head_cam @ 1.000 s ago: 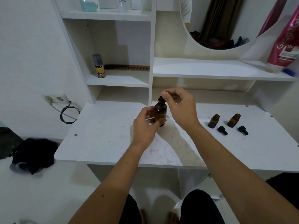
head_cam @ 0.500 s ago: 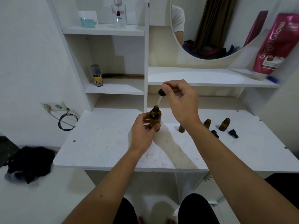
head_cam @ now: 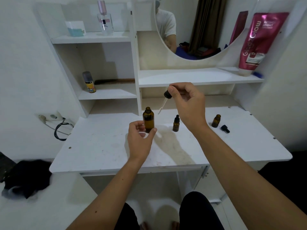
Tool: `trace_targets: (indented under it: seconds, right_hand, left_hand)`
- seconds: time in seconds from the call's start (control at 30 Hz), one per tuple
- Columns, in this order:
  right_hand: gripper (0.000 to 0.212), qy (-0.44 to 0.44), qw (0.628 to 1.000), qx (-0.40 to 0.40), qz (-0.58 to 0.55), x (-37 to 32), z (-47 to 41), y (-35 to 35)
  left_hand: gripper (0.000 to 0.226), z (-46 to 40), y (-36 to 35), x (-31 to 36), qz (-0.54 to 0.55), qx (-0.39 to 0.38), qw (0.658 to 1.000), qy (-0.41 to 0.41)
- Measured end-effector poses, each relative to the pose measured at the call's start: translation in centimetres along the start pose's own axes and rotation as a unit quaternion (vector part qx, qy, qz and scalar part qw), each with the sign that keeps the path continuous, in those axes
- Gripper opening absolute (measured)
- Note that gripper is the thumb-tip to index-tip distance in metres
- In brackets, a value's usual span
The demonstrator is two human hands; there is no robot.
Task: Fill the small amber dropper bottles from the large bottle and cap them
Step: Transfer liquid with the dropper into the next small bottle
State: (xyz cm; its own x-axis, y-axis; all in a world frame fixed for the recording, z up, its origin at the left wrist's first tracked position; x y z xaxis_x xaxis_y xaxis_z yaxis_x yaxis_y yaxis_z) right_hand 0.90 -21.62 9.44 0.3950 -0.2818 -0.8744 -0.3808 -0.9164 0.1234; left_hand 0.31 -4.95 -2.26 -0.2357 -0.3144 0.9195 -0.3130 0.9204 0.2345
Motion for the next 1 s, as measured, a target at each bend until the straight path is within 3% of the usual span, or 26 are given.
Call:
trace_targets:
  seconds: [0.4, 0.63, 0.9, 1.0]
  right_hand:
    - [0.011, -0.046, 0.996, 0.074, 0.009, 2.8, 0.7, 8.8]
    - [0.017, -0.067, 0.990, 0.114, 0.043, 4.8, -0.2, 12.5]
    - [0.010, -0.075, 0.990, 0.117, 0.039, 6.3, -0.9, 13.2]
    - [0.010, -0.070, 0.990, 0.113, 0.048, 6.6, -1.1, 13.0]
  left_hand:
    - [0.038, 3.6, -6.7, 3.0, 0.049, -0.133, 0.988, -0.059]
    - [0.064, 4.0, -11.9, 3.8, 0.035, -0.227, 0.972, -0.050]
    - [0.070, 2.3, -16.2, 3.5, -0.016, -0.217, 0.975, -0.055]
    - [0.064, 1.7, -16.8, 3.4, -0.014, -0.201, 0.978, -0.061]
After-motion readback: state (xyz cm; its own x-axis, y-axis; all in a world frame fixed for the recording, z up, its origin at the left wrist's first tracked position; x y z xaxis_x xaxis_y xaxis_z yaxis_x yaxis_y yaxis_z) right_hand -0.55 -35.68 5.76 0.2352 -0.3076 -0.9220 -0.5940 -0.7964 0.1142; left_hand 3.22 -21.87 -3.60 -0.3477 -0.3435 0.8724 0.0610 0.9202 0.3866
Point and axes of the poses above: each hand's wrist, its own z-axis away from the middle knuckle, its own y-axis out of the back of the hand, x = y × z, the point moved 1 cm from there along -z, towards the middle knuckle, and after that the axes turned 8 degrees about -y, right-handed, at the moved point
